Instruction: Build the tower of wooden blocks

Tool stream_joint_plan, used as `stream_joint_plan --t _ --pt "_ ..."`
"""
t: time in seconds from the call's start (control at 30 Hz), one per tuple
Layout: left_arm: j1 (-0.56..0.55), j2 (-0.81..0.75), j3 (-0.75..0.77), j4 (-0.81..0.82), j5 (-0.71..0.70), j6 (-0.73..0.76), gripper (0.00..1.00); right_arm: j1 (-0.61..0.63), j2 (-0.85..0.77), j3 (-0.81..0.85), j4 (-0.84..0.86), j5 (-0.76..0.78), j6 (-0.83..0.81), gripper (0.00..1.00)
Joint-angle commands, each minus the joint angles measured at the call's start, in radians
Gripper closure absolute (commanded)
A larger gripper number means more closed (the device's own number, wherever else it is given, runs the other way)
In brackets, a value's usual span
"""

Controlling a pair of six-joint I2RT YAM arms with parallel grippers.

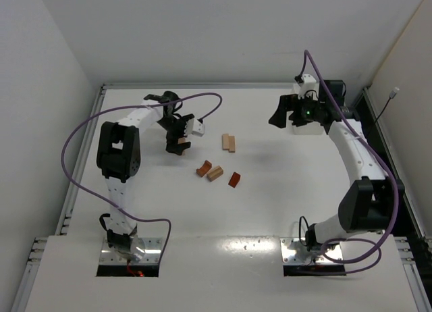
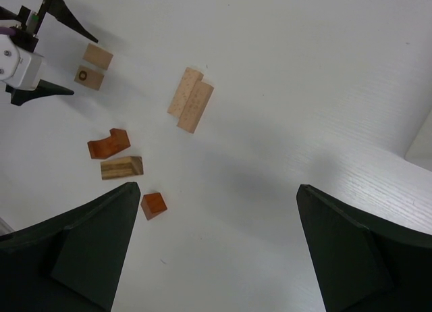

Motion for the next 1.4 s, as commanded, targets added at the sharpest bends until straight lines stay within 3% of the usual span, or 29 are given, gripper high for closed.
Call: stream_joint_plan --t 0.0,0.73,0.77,0.8,0.83,0.9,0.93,1.03,1.17,1.23,1.37 --pt "-0.004 0.003 0.019 0.018 0.056 0.004 0.01 -0.004 0.016 0.015 0.048 -0.038 0.015 0.00" --pt "-0.004 0.074 0.039 0.046 0.008 -0.064 0.01 -0.004 0.083 0.065 0.058 -0.047 0.015 0.00" --pt "-0.004 0.083 0.061 0.046 -0.005 -0.073 0.08 -0.004 0.083 0.065 0.058 -0.047 0.015 0.00" --pt "-0.004 0.098 0.061 0.046 -0.005 -0.073 0.08 -0.004 0.092 0.065 0.058 -0.047 0.015 0.00" --pt "-0.004 0.098 0.076 0.046 -0.018 -0.085 0.24 -0.004 0.092 0.074 0.058 -0.047 0.015 0.00" --pt "-0.004 0.121 0.091 0.046 -0.033 -0.119 0.43 -0.004 0.092 0.074 0.058 -0.047 0.015 0.00" --pt "-0.004 0.121 0.104 0.046 -0.044 -0.130 0.70 -0.004 0.092 0.074 0.058 -0.047 0.015 0.00" --pt "-0.004 0.102 0.104 0.072 -0.044 -0.176 1.00 -0.004 0.102 0.074 0.058 -0.047 0.015 0.00" --pt "-0.014 0.014 0.125 0.072 0.021 -0.237 1.00 -0.004 0.092 0.063 0.067 -0.056 0.026 0.00" --pt "-0.027 -0.018 0.173 0.072 0.048 -0.364 1.00 -0.004 0.083 0.054 0.067 -0.056 0.038 0.00" --pt "-0.072 0.009 0.512 0.012 0.200 -0.634 1.00 -0.004 0.044 -0.009 0.088 -0.044 0.074 0.00"
